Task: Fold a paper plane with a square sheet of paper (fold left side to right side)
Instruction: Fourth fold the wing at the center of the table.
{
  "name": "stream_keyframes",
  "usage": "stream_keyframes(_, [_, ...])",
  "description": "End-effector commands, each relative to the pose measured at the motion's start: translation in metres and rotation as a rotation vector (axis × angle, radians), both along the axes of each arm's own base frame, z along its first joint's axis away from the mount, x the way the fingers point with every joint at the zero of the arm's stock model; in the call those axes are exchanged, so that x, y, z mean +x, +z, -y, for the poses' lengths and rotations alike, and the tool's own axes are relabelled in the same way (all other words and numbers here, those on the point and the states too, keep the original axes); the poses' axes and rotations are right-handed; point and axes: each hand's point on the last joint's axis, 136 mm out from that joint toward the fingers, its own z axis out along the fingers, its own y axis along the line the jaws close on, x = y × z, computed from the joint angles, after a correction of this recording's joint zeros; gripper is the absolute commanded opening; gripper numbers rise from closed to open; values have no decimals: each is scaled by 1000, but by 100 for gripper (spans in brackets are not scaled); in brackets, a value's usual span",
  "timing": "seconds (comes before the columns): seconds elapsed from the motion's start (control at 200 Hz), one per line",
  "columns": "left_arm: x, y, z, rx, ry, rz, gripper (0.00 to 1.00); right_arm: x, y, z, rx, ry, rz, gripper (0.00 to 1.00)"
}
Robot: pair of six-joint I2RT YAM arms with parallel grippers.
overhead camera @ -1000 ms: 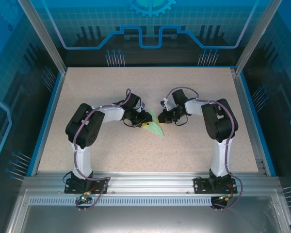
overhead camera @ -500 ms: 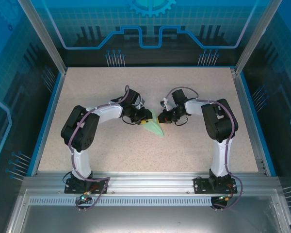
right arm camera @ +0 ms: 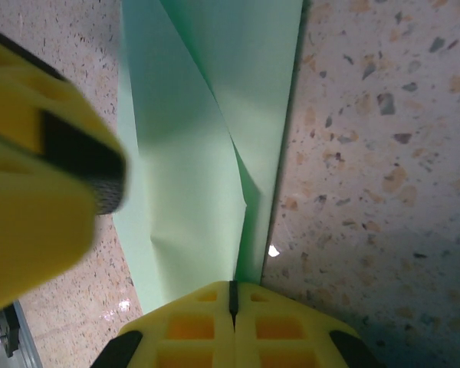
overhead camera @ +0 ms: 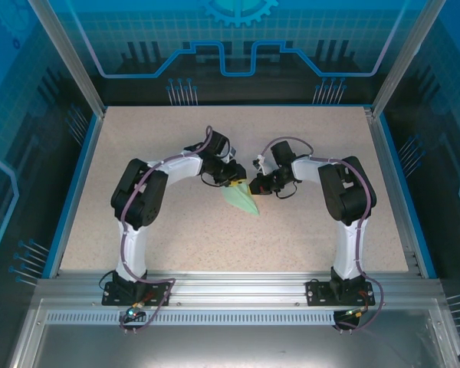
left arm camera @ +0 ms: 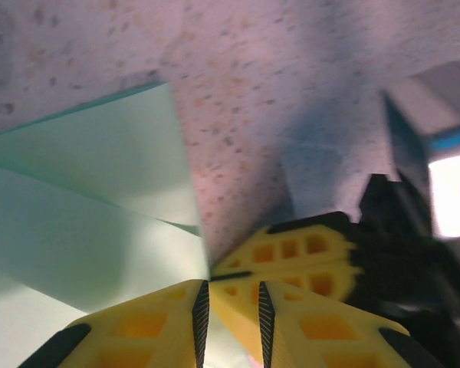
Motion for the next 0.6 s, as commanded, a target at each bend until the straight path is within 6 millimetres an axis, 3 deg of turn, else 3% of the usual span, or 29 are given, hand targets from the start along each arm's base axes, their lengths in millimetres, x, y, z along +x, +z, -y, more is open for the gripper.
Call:
stream_keyframes(0.0, [-1, -3, 3, -5, -21, -30, 28, -22, -24, 5, -98, 27, -69, 0])
stream_keyframes(0.38, [-17, -49, -8, 55, -8, -111, 27, -22, -19, 4, -97, 37, -58, 0])
stream_keyframes(0.595, [-34, -68, -16, 75, 5, -150, 27, -14, 13, -1, -49, 22, -8, 4])
